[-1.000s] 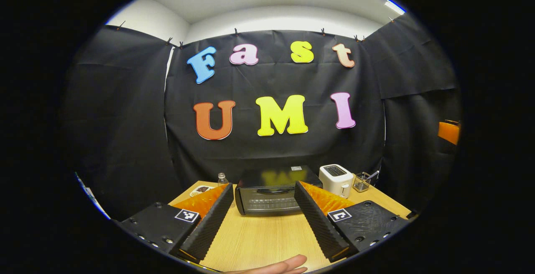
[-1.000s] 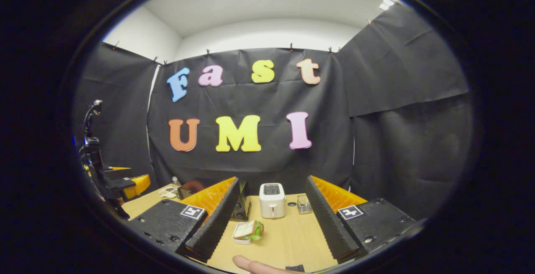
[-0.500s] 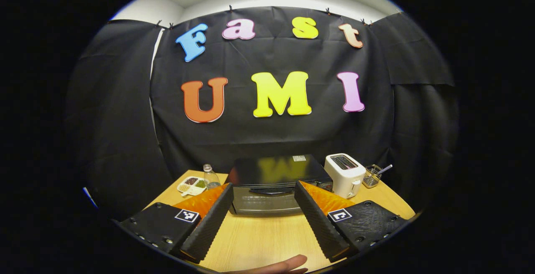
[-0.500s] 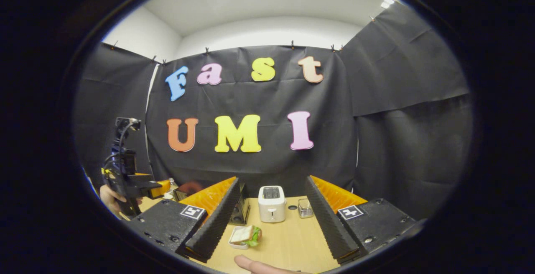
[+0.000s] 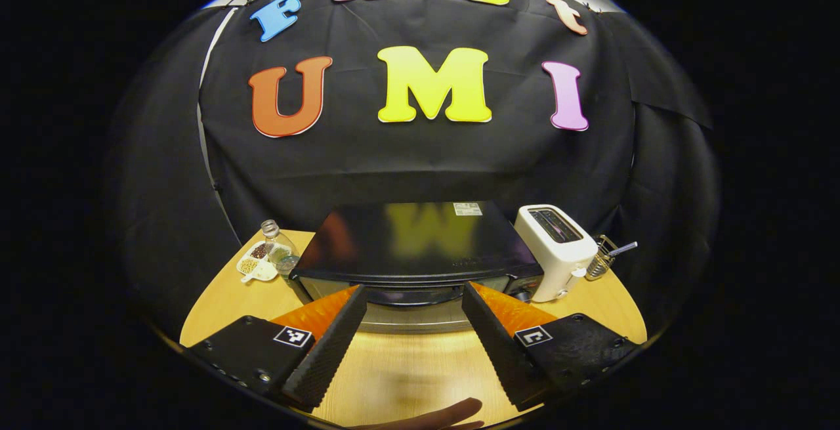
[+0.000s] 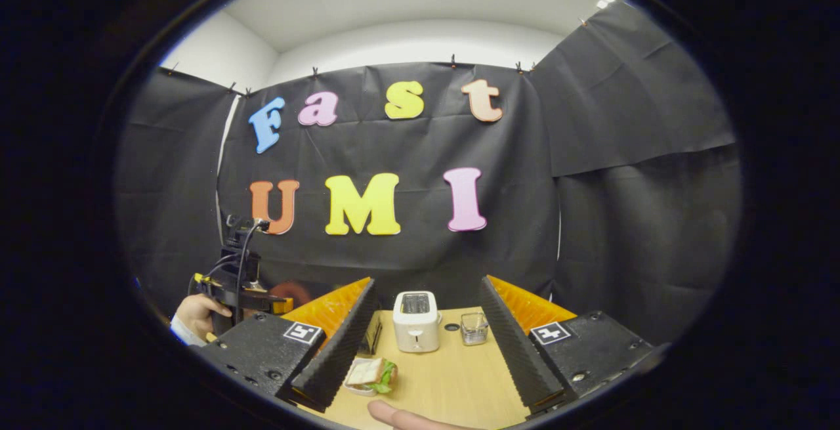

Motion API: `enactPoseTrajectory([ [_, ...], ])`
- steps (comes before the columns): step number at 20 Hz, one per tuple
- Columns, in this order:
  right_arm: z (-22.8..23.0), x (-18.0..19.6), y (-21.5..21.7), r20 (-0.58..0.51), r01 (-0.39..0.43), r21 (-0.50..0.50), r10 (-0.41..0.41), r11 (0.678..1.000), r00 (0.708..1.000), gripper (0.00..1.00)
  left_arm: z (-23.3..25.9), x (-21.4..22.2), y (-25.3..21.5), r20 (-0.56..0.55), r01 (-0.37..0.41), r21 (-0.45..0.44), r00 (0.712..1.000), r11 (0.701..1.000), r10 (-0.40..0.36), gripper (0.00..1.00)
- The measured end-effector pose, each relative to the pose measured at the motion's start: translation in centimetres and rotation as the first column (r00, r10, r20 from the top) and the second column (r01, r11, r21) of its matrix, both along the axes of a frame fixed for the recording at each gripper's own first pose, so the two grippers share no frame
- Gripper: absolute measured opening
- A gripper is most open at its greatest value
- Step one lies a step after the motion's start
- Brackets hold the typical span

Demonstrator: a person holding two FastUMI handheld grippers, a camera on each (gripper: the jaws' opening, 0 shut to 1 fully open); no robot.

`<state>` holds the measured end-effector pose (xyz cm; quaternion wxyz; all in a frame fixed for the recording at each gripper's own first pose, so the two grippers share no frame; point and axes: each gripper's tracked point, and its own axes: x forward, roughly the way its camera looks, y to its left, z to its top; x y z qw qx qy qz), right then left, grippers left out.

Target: Open the electric oven with the left hand, put the food in, and close the electric oven.

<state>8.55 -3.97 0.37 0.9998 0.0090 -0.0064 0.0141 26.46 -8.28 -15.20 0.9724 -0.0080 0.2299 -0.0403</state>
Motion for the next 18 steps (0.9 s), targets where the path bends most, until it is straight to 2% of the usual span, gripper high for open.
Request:
enactPoseTrajectory([
  [1, -0.3, 0.2, 0.0, -0.008, -0.004, 0.003, 0.004, 1.0, 1.0, 0.94, -0.8, 0.7, -0.1, -0.022, -0.001, -0.01, 1.0, 1.0, 0.001, 0.96],
  [2, -0.4, 0.6, -0.3, -0.012, -0.003, 0.005, 0.003, 1.0, 1.0, 1.0, -1.6, 1.2, -0.2, -0.048, -0.001, -0.028, 0.999, 1.0, 0.0, 0.96],
  [5, -0.6, 1.1, -1.4, -0.012, 0.017, 0.017, -0.017, 1.0, 1.0, 1.0, -3.1, 3.0, -0.2, -0.093, -0.012, -0.068, 0.996, 0.998, 0.006, 0.96],
  [8, -1.1, 1.3, -1.7, -0.012, 0.02, 0.025, -0.02, 0.999, 1.0, 1.0, -3.8, 3.6, 0.4, -0.099, -0.024, -0.06, 0.995, 0.998, 0.018, 0.96],
  [12, -1.7, 1.7, -2.2, -0.028, 0.026, 0.03, -0.025, 0.999, 0.999, 1.0, -4.5, 3.9, 0.1, -0.112, -0.001, -0.047, 0.994, 0.999, -0.005, 0.96],
  [15, -1.7, 1.8, -2.1, -0.031, 0.022, 0.029, -0.021, 0.999, 0.999, 1.0, -4.8, 3.7, 0.2, -0.115, -0.004, 0.014, 0.993, 1.0, 0.006, 0.96],
  [18, -1.9, 1.9, -1.9, -0.032, 0.015, 0.034, -0.013, 0.999, 0.999, 1.0, -4.9, 3.0, 0.0, -0.126, -0.011, 0.006, 0.992, 1.0, 0.011, 0.96],
])
